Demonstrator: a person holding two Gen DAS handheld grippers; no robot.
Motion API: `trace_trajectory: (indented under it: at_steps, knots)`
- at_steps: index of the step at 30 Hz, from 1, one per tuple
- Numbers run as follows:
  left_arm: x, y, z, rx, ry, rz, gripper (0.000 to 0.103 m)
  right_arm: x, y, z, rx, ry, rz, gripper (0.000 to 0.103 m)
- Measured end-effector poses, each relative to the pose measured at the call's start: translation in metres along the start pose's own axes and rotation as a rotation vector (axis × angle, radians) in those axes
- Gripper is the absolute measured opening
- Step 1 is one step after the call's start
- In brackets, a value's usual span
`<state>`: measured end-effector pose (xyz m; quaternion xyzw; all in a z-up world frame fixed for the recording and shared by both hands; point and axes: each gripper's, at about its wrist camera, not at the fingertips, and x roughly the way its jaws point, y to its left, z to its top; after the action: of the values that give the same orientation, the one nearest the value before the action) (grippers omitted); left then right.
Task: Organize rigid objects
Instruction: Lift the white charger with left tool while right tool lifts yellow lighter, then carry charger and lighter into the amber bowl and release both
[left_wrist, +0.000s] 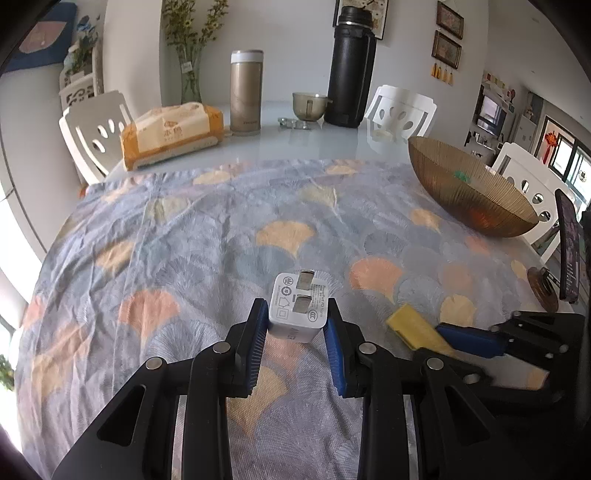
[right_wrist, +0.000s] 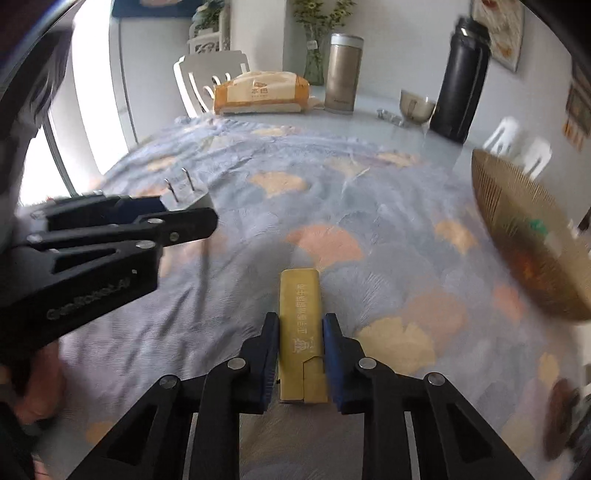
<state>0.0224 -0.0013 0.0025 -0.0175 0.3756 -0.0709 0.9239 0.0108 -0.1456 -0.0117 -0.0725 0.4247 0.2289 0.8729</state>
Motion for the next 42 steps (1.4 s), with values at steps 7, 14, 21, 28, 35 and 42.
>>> trace_trajectory:
  at_steps: [7, 14, 21, 28, 35, 42]
  knots:
    - [-0.028, -0.031, 0.038, 0.069, -0.071, -0.070, 0.027, -0.079, -0.053, 0.023, 0.140, -0.184, -0.024, 0.023]
    - [-0.057, -0.069, 0.114, 0.108, -0.184, -0.259, 0.027, -0.159, -0.124, 0.055, 0.294, -0.353, -0.141, 0.023]
    - [-0.015, -0.118, 0.170, 0.085, -0.111, -0.525, 0.027, -0.178, -0.175, 0.078, 0.459, -0.390, -0.202, 0.023]
    - [0.073, -0.164, 0.170, 0.085, 0.037, -0.526, 0.027, -0.138, -0.213, 0.086, 0.590, -0.279, -0.239, 0.023]
    - [0.093, -0.189, 0.171, 0.156, 0.034, -0.462, 0.053, -0.109, -0.237, 0.094, 0.641, -0.245, -0.312, 0.032]
    - [0.045, -0.143, 0.153, 0.177, -0.050, -0.323, 0.068, -0.116, -0.198, 0.096, 0.500, -0.249, -0.302, 0.048]
